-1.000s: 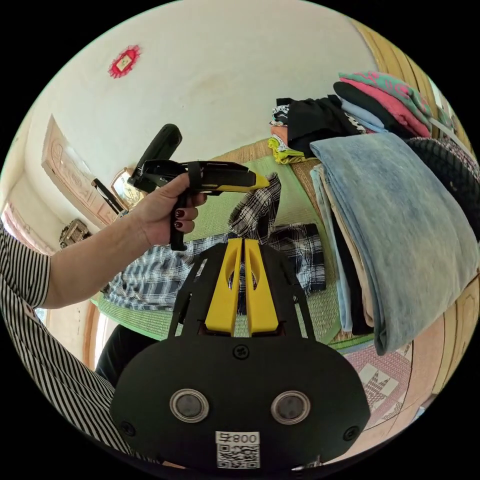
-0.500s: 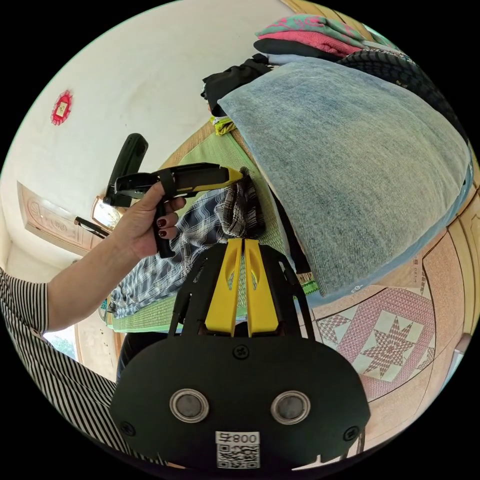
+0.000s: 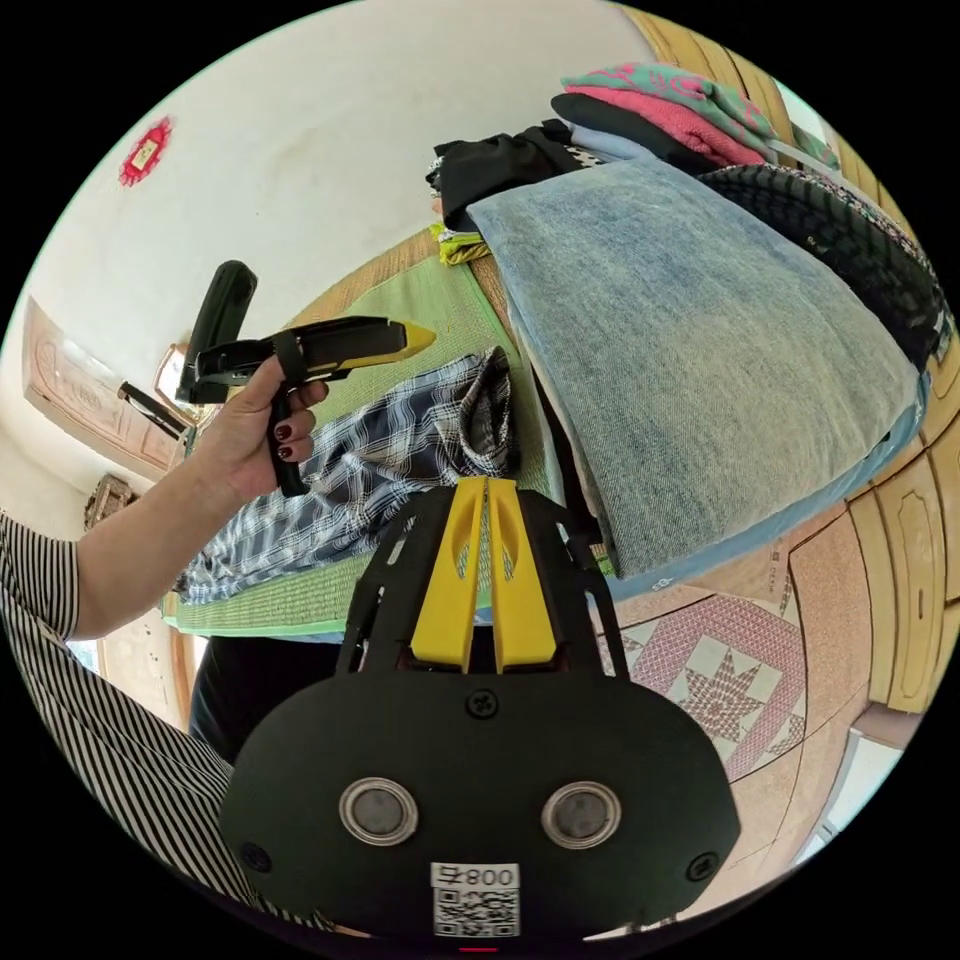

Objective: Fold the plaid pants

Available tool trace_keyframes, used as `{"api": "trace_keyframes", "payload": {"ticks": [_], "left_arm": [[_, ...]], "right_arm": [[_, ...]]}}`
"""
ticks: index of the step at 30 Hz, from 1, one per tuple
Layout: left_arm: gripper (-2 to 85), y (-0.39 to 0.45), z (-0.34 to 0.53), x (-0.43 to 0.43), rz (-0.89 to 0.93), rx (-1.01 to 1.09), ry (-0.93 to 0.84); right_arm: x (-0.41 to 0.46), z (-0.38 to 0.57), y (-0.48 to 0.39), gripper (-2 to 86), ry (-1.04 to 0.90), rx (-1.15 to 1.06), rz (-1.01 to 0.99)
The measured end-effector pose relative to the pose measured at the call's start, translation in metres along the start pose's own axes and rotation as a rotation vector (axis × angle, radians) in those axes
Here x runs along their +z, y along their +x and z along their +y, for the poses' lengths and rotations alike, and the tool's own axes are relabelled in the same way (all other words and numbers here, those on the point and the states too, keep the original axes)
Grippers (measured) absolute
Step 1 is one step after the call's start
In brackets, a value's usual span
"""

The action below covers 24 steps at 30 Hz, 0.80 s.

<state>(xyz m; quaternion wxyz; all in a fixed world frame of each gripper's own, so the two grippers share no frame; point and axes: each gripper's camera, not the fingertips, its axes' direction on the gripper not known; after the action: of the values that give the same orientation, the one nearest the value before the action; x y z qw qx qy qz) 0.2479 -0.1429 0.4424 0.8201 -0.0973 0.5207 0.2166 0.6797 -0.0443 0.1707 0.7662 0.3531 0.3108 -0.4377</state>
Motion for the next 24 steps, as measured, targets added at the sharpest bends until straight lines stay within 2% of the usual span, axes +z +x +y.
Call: {"api": "trace_keyframes", "payload": {"ticks": [4,7,11,17,20,24], "left_arm": [[3.2,0.012,0.058,-0.012,-0.039,0.015,-0.12],[2.0,0.016,0.094,-0.009,-0.103,-0.005,-0.228],[0.8,0.019,0.124,-0.028,-0.053,-0.06,-0.201],[0.3,0.025,0.149,-0.056,-0.046,-0.053,-0.198],[0.3,0.027,0.16,-0.075,-0.024,-0.06,-0.173],[0.4,0.033,0.18,-0.116,-0.019,-0.061,-0.08]], "right_arm": [[0.006,-0.014,-0.017,0.1,0.005,-0.069,-0.035],[0.033,-0.034,-0.031,0.1,-0.078,-0.147,-0.066],[0.071,-0.059,-0.032,0.0,-0.206,-0.144,-0.041],[0.075,-0.08,-0.041,0.0,-0.162,-0.099,-0.085],[0.092,-0.091,-0.047,0.0,-0.216,-0.089,-0.037],[0.099,-0.105,-0.062,0.0,-0.21,-0.089,-0.04]]}}
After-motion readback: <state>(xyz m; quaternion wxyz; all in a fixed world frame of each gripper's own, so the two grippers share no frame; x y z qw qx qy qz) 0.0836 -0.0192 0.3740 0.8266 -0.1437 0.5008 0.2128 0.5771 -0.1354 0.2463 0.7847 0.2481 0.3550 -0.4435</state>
